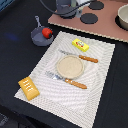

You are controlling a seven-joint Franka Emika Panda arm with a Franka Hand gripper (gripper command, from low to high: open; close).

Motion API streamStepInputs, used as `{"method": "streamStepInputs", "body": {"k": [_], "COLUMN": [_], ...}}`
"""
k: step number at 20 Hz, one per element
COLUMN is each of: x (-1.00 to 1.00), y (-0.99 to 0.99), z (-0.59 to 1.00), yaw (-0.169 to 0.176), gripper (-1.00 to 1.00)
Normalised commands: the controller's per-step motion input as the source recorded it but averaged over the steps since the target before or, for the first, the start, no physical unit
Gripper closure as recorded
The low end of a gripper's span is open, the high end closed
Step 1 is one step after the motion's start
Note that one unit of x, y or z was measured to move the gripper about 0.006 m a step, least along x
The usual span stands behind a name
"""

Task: Interact with the objects in diverse but meaningful ways.

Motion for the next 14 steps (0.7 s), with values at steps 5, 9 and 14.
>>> {"method": "streamStepInputs", "body": {"k": [5,9,14], "x": [0.25,0.37,0.31], "y": [-0.35,0.05,0.11], "z": [-0.23,-0.25,-0.13], "yaw": [-0.124,-0.092,-0.098], "gripper": [-1.00,-1.00,-1.00]}}
